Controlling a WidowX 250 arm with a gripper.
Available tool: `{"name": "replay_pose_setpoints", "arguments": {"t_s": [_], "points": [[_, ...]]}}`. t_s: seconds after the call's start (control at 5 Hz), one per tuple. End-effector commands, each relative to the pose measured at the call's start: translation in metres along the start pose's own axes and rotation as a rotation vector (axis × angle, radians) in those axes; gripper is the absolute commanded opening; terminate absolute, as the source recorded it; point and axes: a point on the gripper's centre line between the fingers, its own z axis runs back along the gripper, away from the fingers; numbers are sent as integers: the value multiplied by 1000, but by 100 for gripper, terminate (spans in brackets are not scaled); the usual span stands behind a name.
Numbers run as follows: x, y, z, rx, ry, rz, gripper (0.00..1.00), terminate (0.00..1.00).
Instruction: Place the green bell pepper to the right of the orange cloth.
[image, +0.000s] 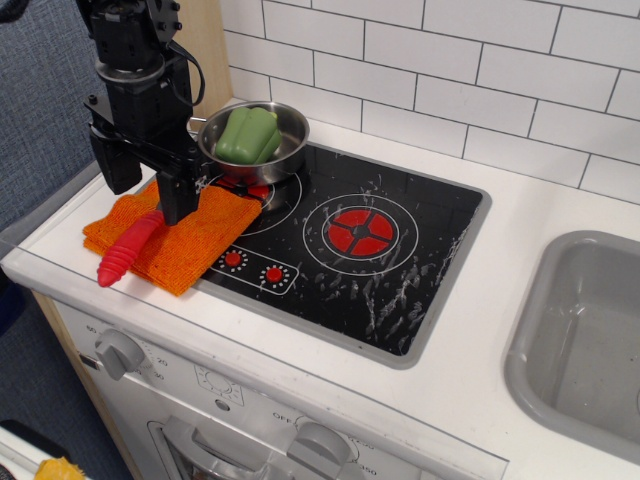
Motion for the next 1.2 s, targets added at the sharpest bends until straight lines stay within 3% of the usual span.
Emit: {"name": "replay_pose_setpoints", "arguments": {"t_s": [0.0,0.4,0.6,1.0], "points": [[0,0,0,0,0,0,100,0],[64,6,21,-14,-100,82,100,0],[87,15,26,-11,-113,152,100,0],[109,38,-1,-15,-54,269,100,0]]}}
